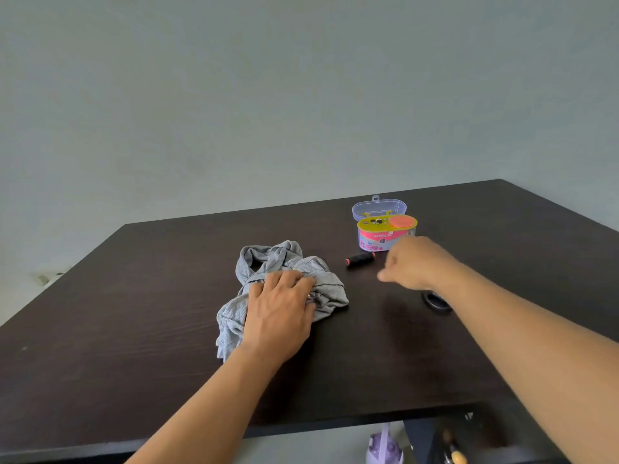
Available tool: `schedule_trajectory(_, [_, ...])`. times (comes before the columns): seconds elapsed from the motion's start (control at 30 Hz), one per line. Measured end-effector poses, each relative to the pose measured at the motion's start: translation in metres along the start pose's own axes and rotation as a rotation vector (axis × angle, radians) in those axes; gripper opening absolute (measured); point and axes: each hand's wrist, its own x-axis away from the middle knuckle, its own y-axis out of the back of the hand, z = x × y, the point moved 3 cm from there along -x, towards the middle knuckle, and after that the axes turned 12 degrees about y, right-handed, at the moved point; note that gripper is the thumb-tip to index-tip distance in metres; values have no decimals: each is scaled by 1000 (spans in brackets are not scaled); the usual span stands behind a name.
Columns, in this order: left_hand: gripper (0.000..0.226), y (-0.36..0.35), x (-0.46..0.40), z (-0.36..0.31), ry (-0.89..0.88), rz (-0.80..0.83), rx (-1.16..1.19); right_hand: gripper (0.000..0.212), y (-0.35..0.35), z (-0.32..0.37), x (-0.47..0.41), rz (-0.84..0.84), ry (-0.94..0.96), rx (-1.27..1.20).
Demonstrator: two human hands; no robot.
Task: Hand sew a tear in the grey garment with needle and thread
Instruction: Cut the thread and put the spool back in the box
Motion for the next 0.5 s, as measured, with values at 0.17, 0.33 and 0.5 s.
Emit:
schedule_trajectory(0.17, [35, 3, 2, 3, -25, 11, 14, 46, -28, 61, -18, -137, 85, -564])
schedule_trajectory(0.33, [38, 4, 3, 14, -31, 50, 39, 35, -40, 80, -40, -103, 7, -574])
schedule_trajectory(0.5, [40, 9, 3, 24, -23, 82, 105, 22, -31, 83, -43, -110, 23, -737])
